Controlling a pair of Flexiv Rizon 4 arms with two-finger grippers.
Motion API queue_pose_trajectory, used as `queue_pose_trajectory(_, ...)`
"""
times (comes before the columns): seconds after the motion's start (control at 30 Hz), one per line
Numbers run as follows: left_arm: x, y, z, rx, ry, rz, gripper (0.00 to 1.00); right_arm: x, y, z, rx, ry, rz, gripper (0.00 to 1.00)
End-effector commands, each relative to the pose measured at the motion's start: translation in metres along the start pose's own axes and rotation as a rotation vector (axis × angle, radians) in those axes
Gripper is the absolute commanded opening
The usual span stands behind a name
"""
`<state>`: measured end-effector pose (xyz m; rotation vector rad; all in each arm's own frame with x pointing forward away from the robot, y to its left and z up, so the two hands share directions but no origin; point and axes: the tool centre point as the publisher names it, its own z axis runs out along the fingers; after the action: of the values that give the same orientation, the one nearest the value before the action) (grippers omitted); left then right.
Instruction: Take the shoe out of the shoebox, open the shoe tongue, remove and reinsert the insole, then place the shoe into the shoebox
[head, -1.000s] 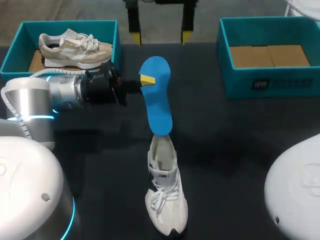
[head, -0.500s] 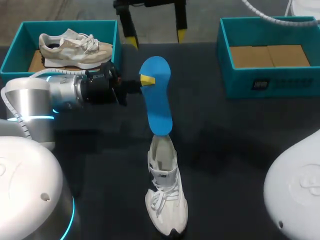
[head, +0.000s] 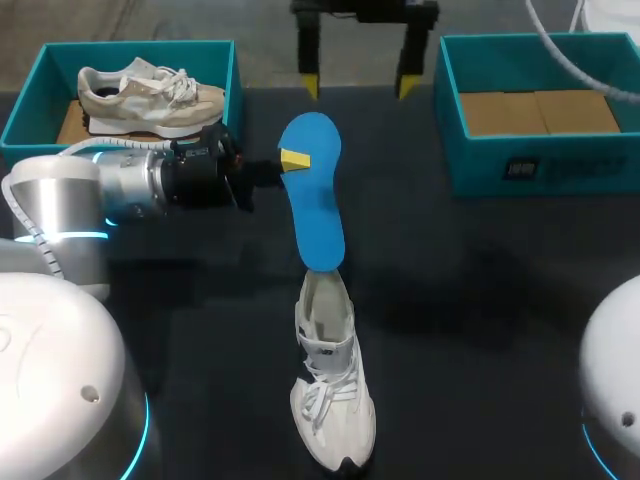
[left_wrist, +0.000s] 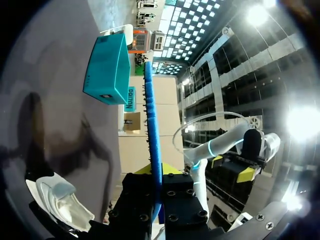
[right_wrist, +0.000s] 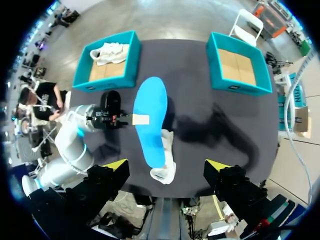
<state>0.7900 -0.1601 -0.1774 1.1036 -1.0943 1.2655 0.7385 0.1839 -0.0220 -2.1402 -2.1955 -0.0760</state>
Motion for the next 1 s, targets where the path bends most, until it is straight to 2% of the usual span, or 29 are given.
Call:
queue_pose_trajectory(0.03,0.000,0.000,0.000,-0.001,-0.002,0.000,0.00,-0.012,-0.005,0.001,-0.036,0.719,-0.021,1.00)
queue_pose_trajectory(0.3,0.000,0.000,0.000,-0.001,-0.002,0.000,0.00,-0.013,0.000,0.016,-0.034,0.955,-0.051,1.00)
queue_pose_trajectory(0.6,0.000,0.000,0.000,-0.001,-0.002,0.000,0.00,-0.014,0.001,0.036,-0.016,1.100,-0.044,1.00)
queue_pose_trajectory(0.67,0.000,0.000,0.000,-0.001,-0.002,0.000,0.00,-0.017,0.001,0.039,-0.024,1.146,-0.045,1.00)
queue_pose_trajectory(0.73,0.000,0.000,0.000,-0.001,-0.002,0.000,0.00,-0.020,0.002,0.042,-0.035,1.240,-0.081,1.00)
queue_pose_trajectory(0.83,0.000,0.000,0.000,-0.001,-0.002,0.000,0.00,-0.030,0.003,0.048,-0.025,1.263,-0.073,1.00)
queue_pose_trajectory(1.0,0.000,0.000,0.000,-0.001,-0.002,0.000,0.00,-0.039,0.002,0.054,-0.052,1.331,-0.068,1.00)
